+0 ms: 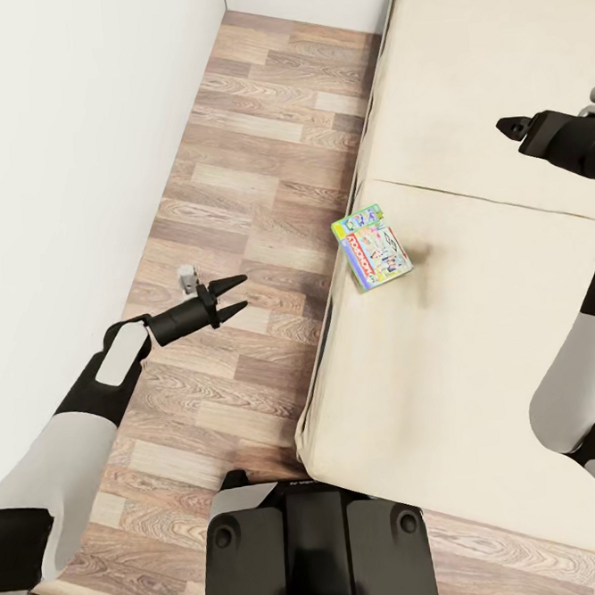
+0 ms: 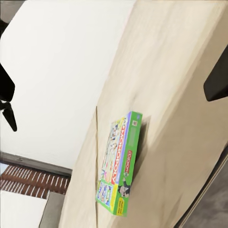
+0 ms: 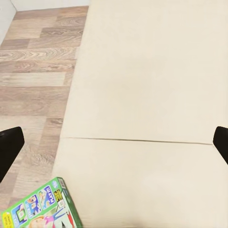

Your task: Put all the toys in the child's room - the three board games (two on the bed and one on the table), the two jigsaw puzzles on the table, and the tennis ball on the table - inside the toy box on the table in the child's room.

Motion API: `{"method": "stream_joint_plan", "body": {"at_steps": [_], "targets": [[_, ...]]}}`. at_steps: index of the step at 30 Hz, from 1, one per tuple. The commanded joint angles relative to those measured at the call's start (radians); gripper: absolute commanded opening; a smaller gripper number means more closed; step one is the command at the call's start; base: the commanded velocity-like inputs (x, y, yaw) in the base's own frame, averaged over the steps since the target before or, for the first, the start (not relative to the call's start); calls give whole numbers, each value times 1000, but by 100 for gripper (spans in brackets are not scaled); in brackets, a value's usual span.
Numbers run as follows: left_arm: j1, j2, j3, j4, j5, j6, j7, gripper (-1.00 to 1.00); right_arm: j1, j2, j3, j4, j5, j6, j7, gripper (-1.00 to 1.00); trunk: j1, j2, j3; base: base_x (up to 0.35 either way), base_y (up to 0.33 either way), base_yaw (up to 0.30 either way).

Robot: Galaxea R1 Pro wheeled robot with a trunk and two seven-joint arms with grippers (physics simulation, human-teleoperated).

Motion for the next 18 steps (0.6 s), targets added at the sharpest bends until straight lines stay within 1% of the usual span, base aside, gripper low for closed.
{"method": "stream_joint_plan", "body": {"at_steps": [1,3,4,6,7,9,14,18], "targets": [[0,1,-2,-1,1,2,-3,100,-1,0,-1,0,2,5,5,100,0,-1,0,0,0,0],[29,14,13,-57,5,19,-4,100,1,0,-1,0,2,5,5,100,0,-1,0,0,0,0],[29,14,13,-57,5,19,-4,100,1,0,-1,0,2,5,5,100,0,-1,0,0,0,0],[52,25,24,-100,13,41,-5,100,3,1,-2,0,2,5,5,100,0,-1,0,0,0,0],[52,25,24,-100,13,41,-5,100,3,1,-2,0,2,5,5,100,0,-1,0,0,0,0],[68,31,31,-131,22,57,-5,100,4,1,-2,0,2,5,5,100,0,-1,0,0,0,0],[86,37,35,-190,31,71,-4,100,7,2,-2,0,1,5,5,100,19,-36,-16,0,0,0],[92,34,35,-224,29,75,-2,100,8,2,-2,0,0,5,5,100,35,-64,-29,0,0,0]]}}
